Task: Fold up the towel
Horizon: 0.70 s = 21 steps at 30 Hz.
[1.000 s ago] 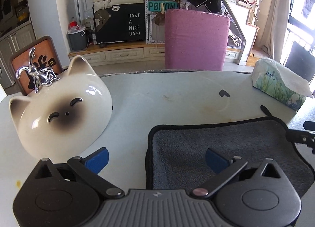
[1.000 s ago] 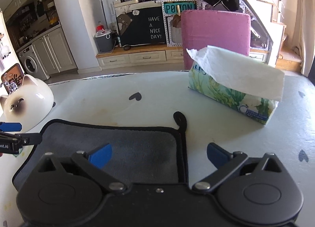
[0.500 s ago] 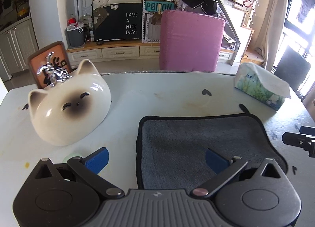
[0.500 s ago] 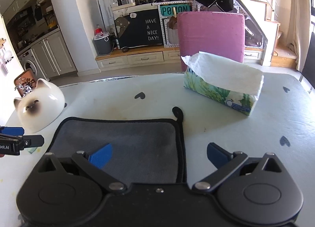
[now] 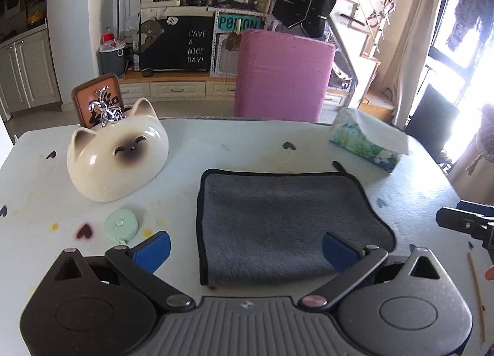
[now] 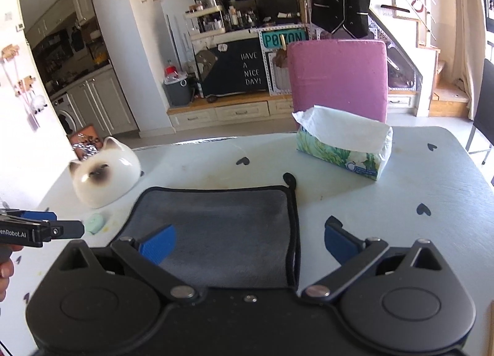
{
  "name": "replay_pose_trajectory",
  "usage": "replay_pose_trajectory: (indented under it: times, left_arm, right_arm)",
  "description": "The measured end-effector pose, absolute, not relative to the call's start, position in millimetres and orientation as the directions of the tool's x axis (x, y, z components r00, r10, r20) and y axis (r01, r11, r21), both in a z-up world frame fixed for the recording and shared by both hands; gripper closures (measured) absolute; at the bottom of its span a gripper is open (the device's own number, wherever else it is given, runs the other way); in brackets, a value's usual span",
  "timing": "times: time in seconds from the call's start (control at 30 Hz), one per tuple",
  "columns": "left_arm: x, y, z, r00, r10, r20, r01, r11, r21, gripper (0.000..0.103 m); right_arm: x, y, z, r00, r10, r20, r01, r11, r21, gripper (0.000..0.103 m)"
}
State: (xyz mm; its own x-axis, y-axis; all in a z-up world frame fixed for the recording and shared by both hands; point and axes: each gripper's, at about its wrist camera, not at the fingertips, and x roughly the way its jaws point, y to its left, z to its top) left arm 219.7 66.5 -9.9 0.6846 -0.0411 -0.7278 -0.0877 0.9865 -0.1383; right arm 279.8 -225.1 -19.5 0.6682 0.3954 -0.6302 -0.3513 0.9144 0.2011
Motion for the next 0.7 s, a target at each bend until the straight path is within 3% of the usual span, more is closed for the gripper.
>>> replay_pose_trajectory:
  times: [0.7]
  left_arm:
    - [129.5, 30.3, 17.9, 0.723, -0.044, -0.689, -0.053, 0.992, -0.119, 0.000]
  right_arm:
    - [179.3, -258.0, 9.3, 0.707, 0.419, -0.570, -0.384, 0.904, 0.188, 0.000]
